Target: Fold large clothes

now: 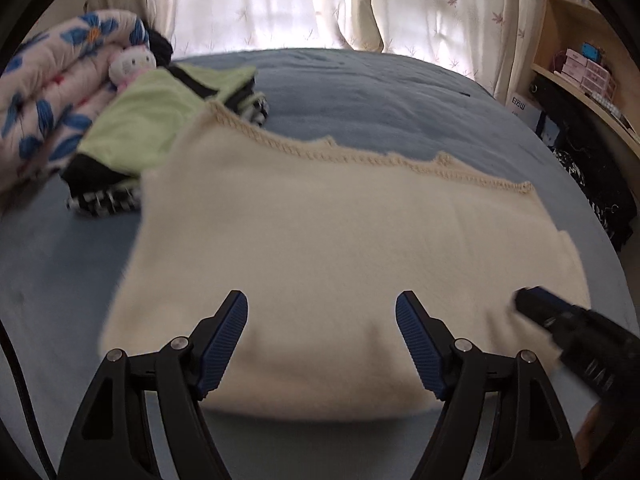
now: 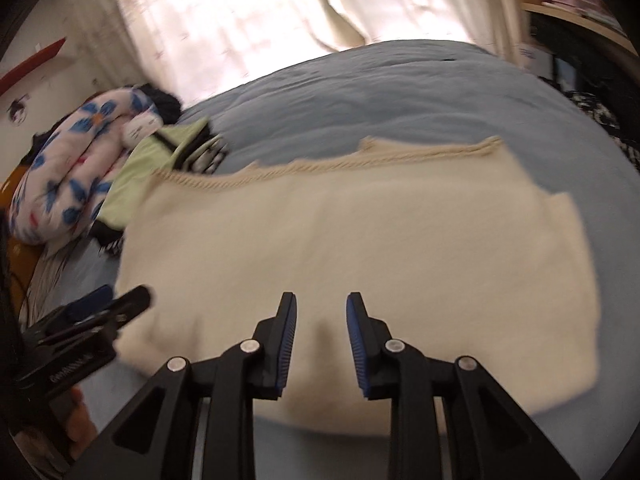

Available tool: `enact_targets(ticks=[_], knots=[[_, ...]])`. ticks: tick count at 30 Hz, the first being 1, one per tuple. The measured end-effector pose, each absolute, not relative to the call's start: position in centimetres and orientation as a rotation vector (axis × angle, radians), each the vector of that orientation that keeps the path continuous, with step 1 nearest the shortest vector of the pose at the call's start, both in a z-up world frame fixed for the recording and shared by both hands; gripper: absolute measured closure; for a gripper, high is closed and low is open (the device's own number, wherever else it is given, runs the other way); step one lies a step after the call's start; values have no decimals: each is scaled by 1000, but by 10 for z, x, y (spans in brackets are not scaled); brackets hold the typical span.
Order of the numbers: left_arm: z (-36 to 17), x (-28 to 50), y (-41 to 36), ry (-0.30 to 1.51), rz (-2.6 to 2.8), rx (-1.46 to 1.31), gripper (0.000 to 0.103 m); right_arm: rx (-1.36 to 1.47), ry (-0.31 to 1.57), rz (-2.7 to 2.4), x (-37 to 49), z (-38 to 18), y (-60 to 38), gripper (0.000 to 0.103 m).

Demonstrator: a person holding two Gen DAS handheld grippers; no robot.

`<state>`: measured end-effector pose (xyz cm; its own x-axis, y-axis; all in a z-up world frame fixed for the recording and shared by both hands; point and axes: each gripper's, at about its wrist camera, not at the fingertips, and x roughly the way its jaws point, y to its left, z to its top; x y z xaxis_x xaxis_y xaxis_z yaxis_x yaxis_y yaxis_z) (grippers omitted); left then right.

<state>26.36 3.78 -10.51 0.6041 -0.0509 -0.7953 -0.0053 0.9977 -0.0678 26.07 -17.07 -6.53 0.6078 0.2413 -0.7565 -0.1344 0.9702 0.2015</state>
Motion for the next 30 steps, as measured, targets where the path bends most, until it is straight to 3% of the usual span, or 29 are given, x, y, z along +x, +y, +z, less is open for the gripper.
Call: enact_targets(ticks=[7, 11, 15, 30], knots=[[-160, 261, 71, 1004, 71, -121, 25, 12, 934, 133, 254, -100, -188, 77], [-159, 254, 99, 986, 131, -93, 25, -58, 921, -56, 243, -102, -241, 77], [-160, 244, 115, 986, 143, -102, 25, 49, 929, -131, 231, -103, -292, 77], [-151, 236, 118, 1007, 166, -87, 25, 120, 917, -191, 217, -99, -287, 73]])
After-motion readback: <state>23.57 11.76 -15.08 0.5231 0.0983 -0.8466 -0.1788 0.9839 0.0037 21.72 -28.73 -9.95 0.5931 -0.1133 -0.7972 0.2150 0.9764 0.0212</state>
